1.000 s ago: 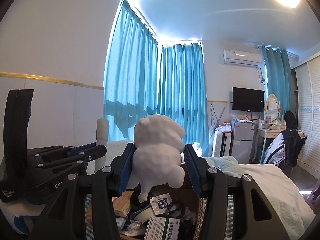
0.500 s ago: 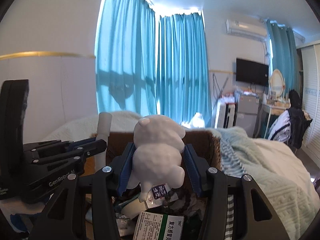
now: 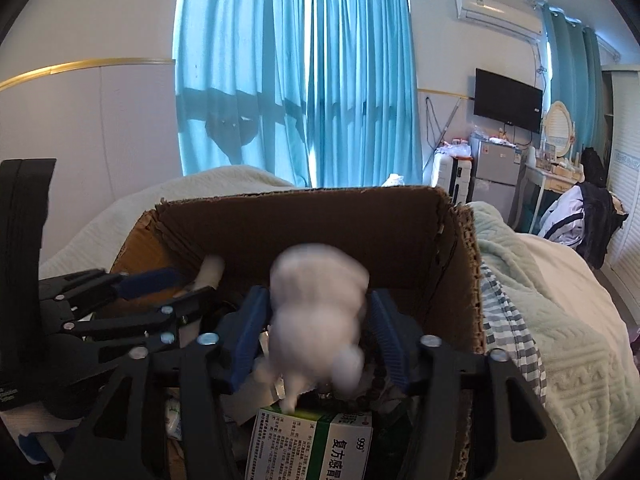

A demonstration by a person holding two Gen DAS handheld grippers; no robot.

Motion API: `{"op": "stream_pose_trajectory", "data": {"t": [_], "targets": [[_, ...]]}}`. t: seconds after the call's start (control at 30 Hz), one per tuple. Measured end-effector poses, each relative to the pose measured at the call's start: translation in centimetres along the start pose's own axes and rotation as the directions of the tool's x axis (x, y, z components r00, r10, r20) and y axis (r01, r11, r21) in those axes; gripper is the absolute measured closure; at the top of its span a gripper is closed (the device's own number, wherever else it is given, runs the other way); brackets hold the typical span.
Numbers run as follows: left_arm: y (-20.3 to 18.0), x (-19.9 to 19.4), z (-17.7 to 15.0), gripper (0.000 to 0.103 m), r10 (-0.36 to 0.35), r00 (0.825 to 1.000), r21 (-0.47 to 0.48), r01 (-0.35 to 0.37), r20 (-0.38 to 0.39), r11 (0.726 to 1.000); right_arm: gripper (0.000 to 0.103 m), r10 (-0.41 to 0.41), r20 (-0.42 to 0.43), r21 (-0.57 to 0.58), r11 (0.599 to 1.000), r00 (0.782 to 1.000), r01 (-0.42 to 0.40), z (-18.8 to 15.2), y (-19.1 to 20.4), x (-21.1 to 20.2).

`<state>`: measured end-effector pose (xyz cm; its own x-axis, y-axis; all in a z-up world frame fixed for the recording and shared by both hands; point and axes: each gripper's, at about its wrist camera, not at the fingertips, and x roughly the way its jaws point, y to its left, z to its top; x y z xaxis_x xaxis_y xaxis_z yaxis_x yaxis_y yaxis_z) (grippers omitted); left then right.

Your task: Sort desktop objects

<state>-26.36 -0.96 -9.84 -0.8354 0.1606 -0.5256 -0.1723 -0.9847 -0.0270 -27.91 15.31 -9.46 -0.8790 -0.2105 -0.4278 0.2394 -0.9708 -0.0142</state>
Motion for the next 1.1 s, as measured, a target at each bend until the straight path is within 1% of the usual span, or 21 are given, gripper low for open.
{"op": "stream_pose_trajectory", "data": {"t": [0.03, 0.07, 0.13, 0.2, 0.27, 0.4, 0.5, 0.53, 0.57, 0.63, 0.73, 0.83, 0.97, 1.1], "targets": [[0.0, -0.5, 0.0, 0.034, 0.003, 1.0, -0.003, -0.003, 0.002, 1.0, 0.032, -0.009, 0.009, -0.004, 1.0, 1.0, 0.009, 0.1, 0.1, -0.2], [0.1, -0.8, 0.0, 0.034, 0.005, 1.0, -0.009, -0.005, 0.006, 1.0, 0.032, -0.025, 0.024, -0.01, 1.0, 0.999, 0.025, 0.1, 0.0, -0.9], [0.4, -1.5, 0.3, 0.03, 0.01, 1.0, -0.025, -0.009, 0.019, 1.0, 0.032, -0.038, 0.047, -0.006, 0.999, 0.998, 0.038, 0.6, -0.1, -1.8], [0.8, -2.4, 0.8, 0.021, 0.015, 0.999, -0.038, -0.013, 0.039, 0.999, 0.032, -0.043, 0.069, 0.013, 0.999, 0.997, 0.042, 0.9, -0.4, -3.0], [1.1, -3.5, 1.1, 0.017, 0.028, 0.998, -0.046, -0.025, 0.062, 0.999, 0.031, -0.048, 0.092, 0.022, 0.999, 0.995, 0.046, 1.4, -0.6, -4.0], [1.8, -5.2, 2.1, 0.008, 0.045, 0.994, -0.068, -0.039, 0.095, 0.997, 0.026, -0.07, 0.131, 0.033, 0.997, 0.989, 0.066, 2.3, -0.8, -6.2], [2.1, -6.8, 2.3, 0.002, 0.055, 0.991, -0.084, -0.045, 0.12, 0.995, 0.025, -0.076, 0.147, 0.038, 0.997, 0.986, 0.071, 3.0, -0.9, -7.7], [2.2, -7.6, 2.4, 0.001, 0.058, 0.99, -0.091, -0.046, 0.131, 0.995, 0.022, -0.08, 0.157, 0.042, 0.996, 0.984, 0.074, 3.1, -0.9, -8.3], [2.3, -8.0, 2.7, 0.0, 0.06, 0.988, -0.097, -0.046, 0.141, 0.994, 0.021, -0.081, 0.162, 0.045, 0.996, 0.983, 0.075, 3.3, -0.8, -8.7], [2.4, -9.4, 2.9, 0.0, 0.066, 0.985, -0.107, -0.049, 0.162, 0.993, 0.013, -0.076, 0.182, 0.05, 0.996, 0.98, 0.068, 3.5, -0.8, -10.0], [2.3, -11.0, 3.2, 0.0, 0.071, 0.98, -0.112, -0.05, 0.184, 0.992, 0.006, -0.077, 0.213, 0.047, 0.997, 0.974, 0.068, 3.8, -0.6, -12.2], [2.0, -12.9, 3.4, 0.0, 0.074, 0.975, -0.108, -0.052, 0.21, 0.993, 0.001, -0.084, 0.244, 0.036, 0.996, 0.966, 0.078, 4.0, -0.1, -14.6], [1.2, -15.7, 3.3, 0.0, 0.081, 0.966, -0.092, -0.06, 0.244, 0.994, 0.0, -0.095, 0.284, 0.022, 0.995, 0.954, 0.092, 4.3, 0.5, -17.7], [0.5, -18.5, 3.0, 0.0, 0.117, 0.953, -0.074, -0.101, 0.279, 0.992, 0.0, -0.103, 0.316, 0.014, 0.994, 0.943, 0.104, 4.3, 1.1, -20.4]]}}
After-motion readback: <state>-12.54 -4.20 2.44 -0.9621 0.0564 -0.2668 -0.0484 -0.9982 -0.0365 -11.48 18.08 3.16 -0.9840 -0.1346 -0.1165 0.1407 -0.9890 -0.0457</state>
